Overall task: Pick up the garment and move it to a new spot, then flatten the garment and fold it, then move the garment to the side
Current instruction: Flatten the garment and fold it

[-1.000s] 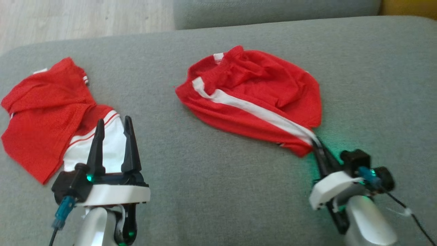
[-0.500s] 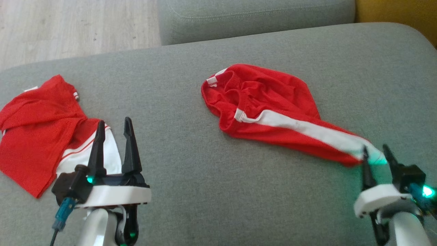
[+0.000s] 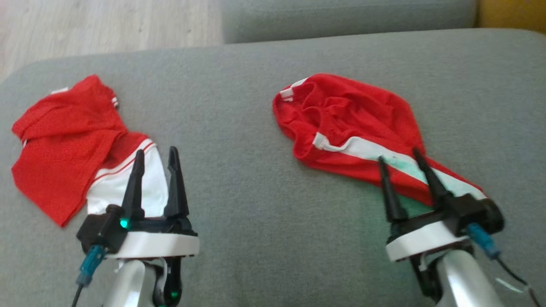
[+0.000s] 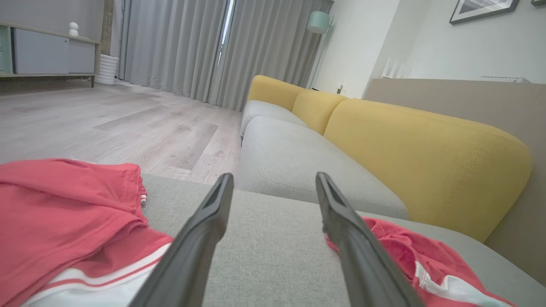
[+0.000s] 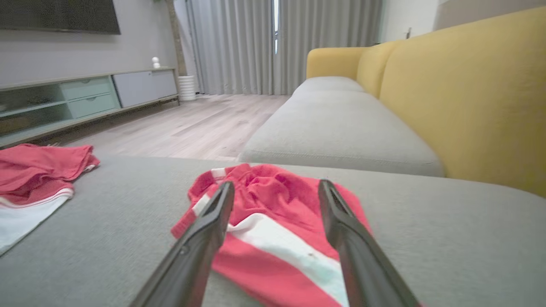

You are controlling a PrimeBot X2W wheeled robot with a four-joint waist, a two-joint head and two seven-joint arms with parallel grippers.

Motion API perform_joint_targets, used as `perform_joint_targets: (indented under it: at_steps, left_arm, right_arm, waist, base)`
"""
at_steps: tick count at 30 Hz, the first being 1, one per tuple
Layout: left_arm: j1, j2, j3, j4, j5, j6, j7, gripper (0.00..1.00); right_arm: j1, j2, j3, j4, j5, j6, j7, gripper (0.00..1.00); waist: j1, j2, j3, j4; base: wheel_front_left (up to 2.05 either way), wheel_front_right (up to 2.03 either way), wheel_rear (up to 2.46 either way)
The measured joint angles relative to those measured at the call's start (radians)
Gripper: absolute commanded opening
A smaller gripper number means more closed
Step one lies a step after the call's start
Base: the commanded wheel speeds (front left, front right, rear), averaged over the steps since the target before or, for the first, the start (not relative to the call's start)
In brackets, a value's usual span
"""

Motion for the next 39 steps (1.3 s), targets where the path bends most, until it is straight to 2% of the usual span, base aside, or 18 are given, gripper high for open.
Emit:
perform_joint_targets:
  at_steps: [6, 12, 21, 23, 24, 37, 38, 39]
  left_arm:
    - [-0.027, 0.000, -0.038, 0.002, -0.009, 0.000, 0.000, 1.00]
    - [-0.046, -0.001, -0.068, 0.006, -0.027, 0.003, 0.000, 1.00]
    - [-0.046, -0.001, -0.082, 0.006, -0.035, 0.012, 0.000, 1.00]
    - [-0.047, -0.001, -0.082, 0.006, -0.035, 0.012, 0.000, 1.00]
    - [-0.049, -0.001, -0.083, 0.006, -0.035, 0.012, 0.000, 1.00]
    - [-0.060, -0.001, -0.071, 0.007, -0.035, 0.016, 0.000, 1.00]
    - [-0.060, -0.001, -0.070, 0.007, -0.035, 0.016, 0.000, 1.00]
    - [-0.060, -0.001, -0.070, 0.009, -0.035, 0.015, 0.000, 1.00]
  right_arm:
    - [-0.096, -0.001, 0.070, 0.165, -0.035, 0.000, 0.000, 1.00]
    - [-0.239, -0.015, 0.071, 0.330, -0.103, 0.000, 0.000, 1.00]
    - [-0.321, -0.031, 0.079, 0.485, -0.150, 0.000, 0.000, 1.00]
    - [-0.335, -0.031, 0.080, 0.503, -0.150, 0.000, 0.000, 0.02]
    - [-0.338, -0.030, 0.082, 0.503, -0.146, 0.000, 0.000, 0.00]
    - [-0.342, -0.025, 0.213, 0.395, 0.027, 0.000, 0.000, 0.00]
    - [-0.340, -0.025, 0.218, 0.397, 0.030, 0.000, 0.000, 0.26]
    - [-0.339, -0.025, 0.220, 0.396, 0.029, 0.000, 0.000, 1.00]
  waist:
    - [0.0000, 0.0000, 0.045, 0.053]
    - [0.0001, 0.0000, 0.082, 0.113]
    - [0.0001, 0.0000, 0.108, 0.151]
    - [0.0001, 0.0000, 0.109, 0.152]
    - [0.0001, 0.0000, 0.109, 0.152]
    - [0.0000, 0.0000, 0.096, 0.100]
    - [0.0000, 0.0000, 0.095, 0.095]
    - [0.0000, 0.0000, 0.093, 0.090]
  base:
    - [0.00, 0.00, 0.00]
    - [0.00, 0.00, 0.00]
    - [0.00, 0.00, 0.00]
    - [0.00, 0.00, 0.00]
    - [0.00, 0.00, 0.00]
    - [0.00, 0.00, 0.00]
    - [0.00, 0.00, 0.00]
    - [0.00, 0.00, 0.00]
